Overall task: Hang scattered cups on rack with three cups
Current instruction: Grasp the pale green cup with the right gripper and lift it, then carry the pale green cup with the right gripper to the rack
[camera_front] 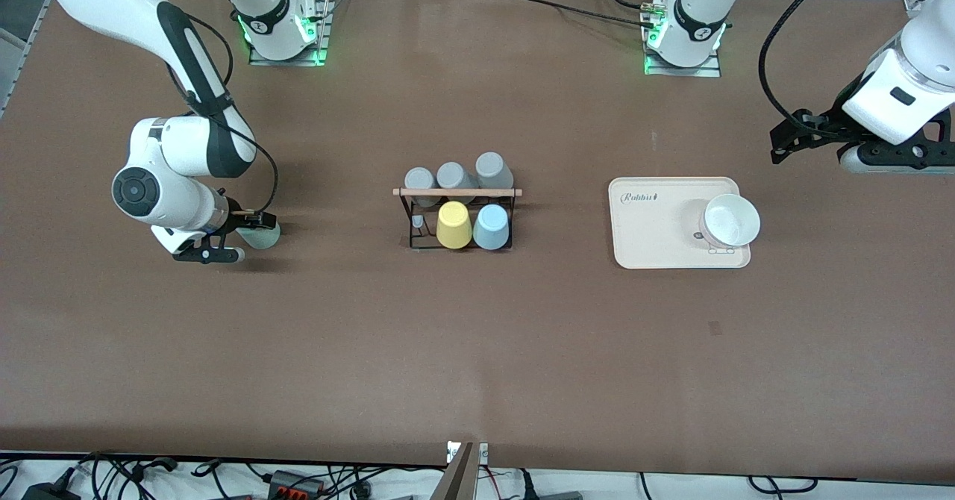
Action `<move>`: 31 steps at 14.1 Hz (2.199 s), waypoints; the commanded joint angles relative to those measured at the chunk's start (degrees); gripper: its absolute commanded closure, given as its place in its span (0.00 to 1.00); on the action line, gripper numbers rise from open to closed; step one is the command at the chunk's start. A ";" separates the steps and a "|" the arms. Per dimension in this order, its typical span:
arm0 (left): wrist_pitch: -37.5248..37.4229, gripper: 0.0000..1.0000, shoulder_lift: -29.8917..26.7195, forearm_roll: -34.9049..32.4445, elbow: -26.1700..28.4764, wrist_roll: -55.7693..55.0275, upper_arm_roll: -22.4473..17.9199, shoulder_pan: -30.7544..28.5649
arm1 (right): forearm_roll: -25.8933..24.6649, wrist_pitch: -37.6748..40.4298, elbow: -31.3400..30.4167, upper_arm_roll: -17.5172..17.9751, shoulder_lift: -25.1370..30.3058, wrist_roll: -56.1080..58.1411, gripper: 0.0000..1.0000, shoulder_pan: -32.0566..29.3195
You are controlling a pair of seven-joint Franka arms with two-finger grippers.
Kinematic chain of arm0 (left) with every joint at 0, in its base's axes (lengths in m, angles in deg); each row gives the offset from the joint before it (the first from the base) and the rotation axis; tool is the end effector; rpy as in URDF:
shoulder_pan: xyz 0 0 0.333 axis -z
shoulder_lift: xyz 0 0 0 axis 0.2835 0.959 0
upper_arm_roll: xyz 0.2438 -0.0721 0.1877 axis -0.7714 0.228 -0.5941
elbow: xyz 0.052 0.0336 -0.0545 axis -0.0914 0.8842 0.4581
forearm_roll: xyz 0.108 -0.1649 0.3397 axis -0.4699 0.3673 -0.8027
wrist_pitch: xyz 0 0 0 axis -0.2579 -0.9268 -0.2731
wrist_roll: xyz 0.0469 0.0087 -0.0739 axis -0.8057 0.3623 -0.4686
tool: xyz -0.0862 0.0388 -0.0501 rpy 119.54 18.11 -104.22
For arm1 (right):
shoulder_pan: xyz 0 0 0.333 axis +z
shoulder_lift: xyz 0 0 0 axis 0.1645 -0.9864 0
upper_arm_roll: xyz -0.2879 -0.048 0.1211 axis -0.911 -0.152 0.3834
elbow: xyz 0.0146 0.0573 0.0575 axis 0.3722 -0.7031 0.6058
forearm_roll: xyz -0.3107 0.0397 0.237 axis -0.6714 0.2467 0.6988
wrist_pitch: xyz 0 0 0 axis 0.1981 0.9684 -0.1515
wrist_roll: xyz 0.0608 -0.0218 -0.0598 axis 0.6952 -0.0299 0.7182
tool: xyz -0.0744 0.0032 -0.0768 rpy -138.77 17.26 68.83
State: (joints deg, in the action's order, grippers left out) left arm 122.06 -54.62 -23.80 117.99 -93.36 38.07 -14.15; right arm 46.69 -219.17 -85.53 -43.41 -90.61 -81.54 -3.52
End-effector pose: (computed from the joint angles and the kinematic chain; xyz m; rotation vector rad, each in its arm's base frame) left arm 0.5517 -0.0537 0.5976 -3.1260 -0.0058 -0.0122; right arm 0.5703 0.0358 0.2218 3.1117 -0.0359 -0.2858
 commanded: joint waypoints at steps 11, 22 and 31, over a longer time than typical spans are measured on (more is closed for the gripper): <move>0.00 0.00 1.68 0.43 -3.79 1.38 1.21 0.06 | 0.90 28.43 26.21 1.01 0.57 -4.40 0.75 6.34; -0.35 0.00 1.60 0.52 -3.79 0.68 2.62 -0.12 | 4.77 28.10 35.19 1.01 -3.12 -23.45 0.75 23.48; -2.28 0.00 1.16 0.61 -3.80 1.47 4.37 -0.38 | 4.86 25.48 40.21 1.01 -7.87 -30.41 0.75 27.18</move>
State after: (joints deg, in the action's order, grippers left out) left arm 121.84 -53.74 -23.80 115.72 -92.85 41.17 -14.11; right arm 50.95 -192.94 -47.33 -41.89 -97.20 -110.77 23.04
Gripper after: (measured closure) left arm 0.000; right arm 0.339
